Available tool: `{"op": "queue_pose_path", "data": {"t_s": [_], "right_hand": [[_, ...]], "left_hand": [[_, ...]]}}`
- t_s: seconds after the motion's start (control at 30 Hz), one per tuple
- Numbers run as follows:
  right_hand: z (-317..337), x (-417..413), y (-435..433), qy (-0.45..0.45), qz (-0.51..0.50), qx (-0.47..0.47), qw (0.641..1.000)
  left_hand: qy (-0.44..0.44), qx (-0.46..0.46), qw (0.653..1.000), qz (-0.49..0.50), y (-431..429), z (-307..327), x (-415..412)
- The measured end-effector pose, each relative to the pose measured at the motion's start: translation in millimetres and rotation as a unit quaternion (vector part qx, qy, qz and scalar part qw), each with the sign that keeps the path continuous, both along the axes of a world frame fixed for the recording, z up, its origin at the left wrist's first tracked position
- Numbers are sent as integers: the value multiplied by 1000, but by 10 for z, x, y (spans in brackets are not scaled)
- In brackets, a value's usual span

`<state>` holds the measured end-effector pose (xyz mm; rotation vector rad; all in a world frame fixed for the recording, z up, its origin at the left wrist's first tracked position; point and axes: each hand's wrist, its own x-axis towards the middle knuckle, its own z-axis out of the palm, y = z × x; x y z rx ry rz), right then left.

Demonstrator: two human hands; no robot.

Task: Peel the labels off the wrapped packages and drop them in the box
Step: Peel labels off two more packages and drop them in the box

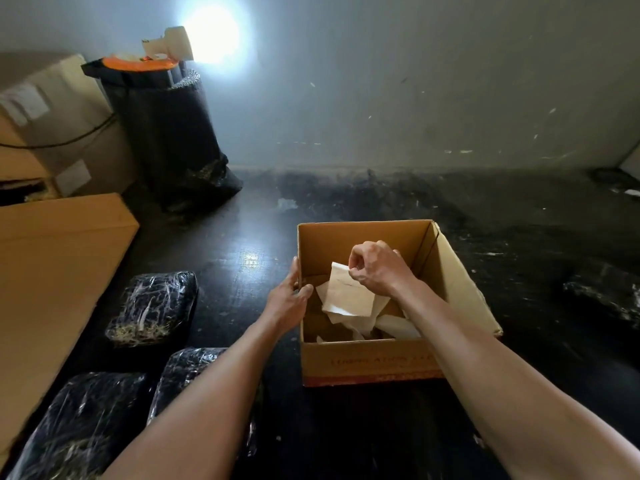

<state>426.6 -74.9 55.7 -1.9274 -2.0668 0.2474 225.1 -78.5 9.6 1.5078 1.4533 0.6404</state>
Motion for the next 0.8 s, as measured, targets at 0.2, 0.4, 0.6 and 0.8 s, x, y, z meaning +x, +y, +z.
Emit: {"op": "queue_pose_path", "data": {"t_s": [0.2, 0.4, 0.6, 0.8], "right_hand": [[-39, 30, 13, 26, 4, -35, 999], [-94, 51, 31, 19, -2, -47, 999], [-119, 59, 34, 10, -1, -48, 999], [-96, 130, 42, 9, 4, -32, 999]], "left_hand": [[-19, 1, 1000, 4, 21, -29, 0], [-51, -8, 999, 4, 38, -58, -7], [-67, -16, 998, 9, 45, -83, -7], [-66, -27, 997, 8, 57, -102, -20]]}}
